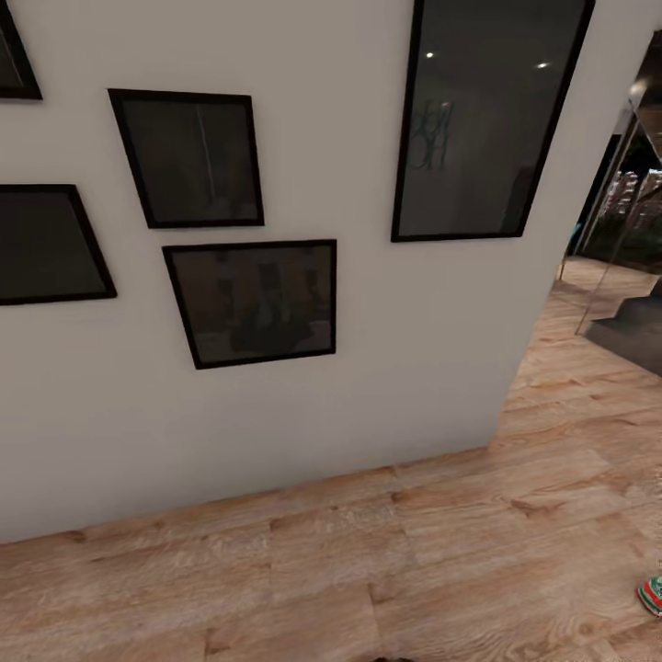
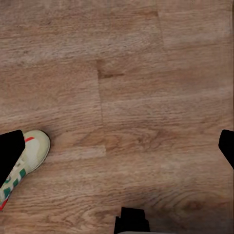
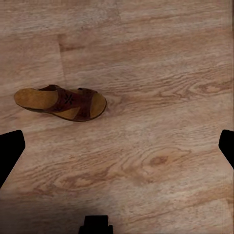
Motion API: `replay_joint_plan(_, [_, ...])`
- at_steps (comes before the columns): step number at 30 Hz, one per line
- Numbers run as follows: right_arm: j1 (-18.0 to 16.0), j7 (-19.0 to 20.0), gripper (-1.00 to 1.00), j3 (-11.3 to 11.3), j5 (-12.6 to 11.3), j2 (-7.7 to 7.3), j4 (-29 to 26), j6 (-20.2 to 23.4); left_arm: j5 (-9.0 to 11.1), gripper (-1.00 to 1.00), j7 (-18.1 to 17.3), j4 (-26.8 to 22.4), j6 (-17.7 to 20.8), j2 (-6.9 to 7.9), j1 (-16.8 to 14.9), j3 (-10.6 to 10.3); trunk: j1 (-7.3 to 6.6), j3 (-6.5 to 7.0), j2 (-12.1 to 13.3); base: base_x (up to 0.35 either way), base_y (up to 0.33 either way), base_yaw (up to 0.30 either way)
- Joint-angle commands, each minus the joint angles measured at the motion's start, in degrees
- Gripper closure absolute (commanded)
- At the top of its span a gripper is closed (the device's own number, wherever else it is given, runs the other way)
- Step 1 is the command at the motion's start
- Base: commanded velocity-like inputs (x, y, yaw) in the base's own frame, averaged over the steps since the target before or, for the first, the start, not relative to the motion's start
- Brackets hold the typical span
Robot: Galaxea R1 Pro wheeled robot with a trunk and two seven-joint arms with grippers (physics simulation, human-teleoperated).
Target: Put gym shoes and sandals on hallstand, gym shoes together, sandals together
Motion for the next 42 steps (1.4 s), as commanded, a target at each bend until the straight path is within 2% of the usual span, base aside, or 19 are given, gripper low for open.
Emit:
replay_joint_plan(1, [0.0,0.0,-1.0,-0.1,0.0,0.01,0.0,-0.2,0.3,-1.0,0.0,0.0,-0.2,0.01,0.0,-0.1,0.02,-0.05,0.0,0.187,0.19,-0.269])
replay_joint_plan(42, [0.0,0.0,-1.0,-0.1,0.0,-0.01,0.0,-0.2,0.3,-1.0,0.0,0.0,-0.2,0.01,0.0,-0.1,0.02,-0.05,0.0,0.018,0.018,-0.269])
